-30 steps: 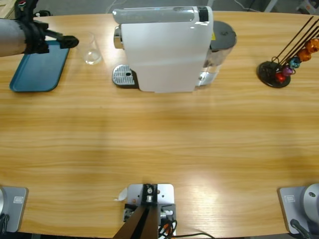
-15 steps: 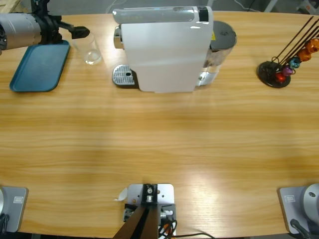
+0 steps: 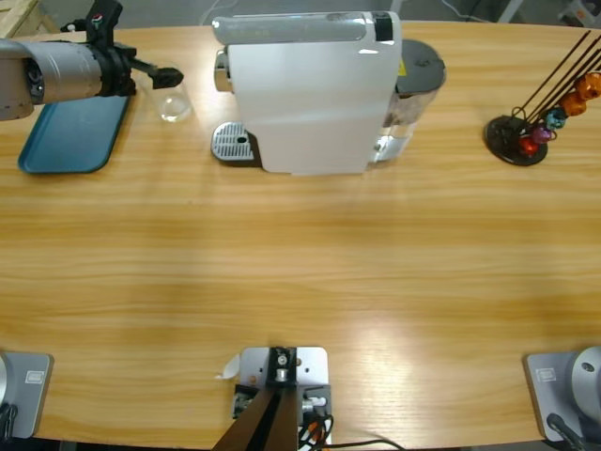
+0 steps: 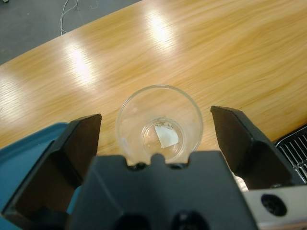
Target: Pour coffee
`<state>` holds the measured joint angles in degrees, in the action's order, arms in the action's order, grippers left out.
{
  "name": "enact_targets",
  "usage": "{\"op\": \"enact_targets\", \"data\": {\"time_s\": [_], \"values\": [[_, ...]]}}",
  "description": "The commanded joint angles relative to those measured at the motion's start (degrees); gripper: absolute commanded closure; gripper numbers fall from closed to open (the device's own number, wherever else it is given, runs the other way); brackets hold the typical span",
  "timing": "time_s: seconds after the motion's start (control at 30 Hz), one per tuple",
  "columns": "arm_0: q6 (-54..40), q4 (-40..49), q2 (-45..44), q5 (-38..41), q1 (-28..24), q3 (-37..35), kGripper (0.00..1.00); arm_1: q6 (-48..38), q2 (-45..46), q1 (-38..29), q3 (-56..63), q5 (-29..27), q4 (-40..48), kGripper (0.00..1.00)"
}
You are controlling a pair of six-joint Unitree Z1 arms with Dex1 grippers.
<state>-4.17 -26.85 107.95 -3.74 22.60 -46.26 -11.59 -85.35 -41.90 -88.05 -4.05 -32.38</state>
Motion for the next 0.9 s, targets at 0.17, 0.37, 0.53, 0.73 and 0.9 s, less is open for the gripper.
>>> {"op": "enact_targets", "data": {"time_s": [0.17,0.37,0.53,0.73,0.9], "values": [[0.3,-2.9,5.7,2.3,-1.0,1.4,0.240,-0.9,-3.1,1.1,3.0,2.0,2.0,0.000],[0.3,-4.3,7.1,5.2,-1.3,1.3,0.476,-1.0,-2.5,1.1,3.4,2.0,1.9,0.000],[0.1,-4.3,6.6,7.8,-1.9,2.1,0.654,-1.1,-2.6,1.2,2.9,1.9,2.0,0.000],[-2.9,-2.6,-3.0,14.4,-2.4,6.1,0.658,-1.6,-2.2,1.2,3.3,1.8,2.6,0.000],[-15.6,9.1,-12.1,22.2,-3.6,5.3,0.653,-1.9,-0.5,1.2,4.7,0.9,2.9,0.000]]}}
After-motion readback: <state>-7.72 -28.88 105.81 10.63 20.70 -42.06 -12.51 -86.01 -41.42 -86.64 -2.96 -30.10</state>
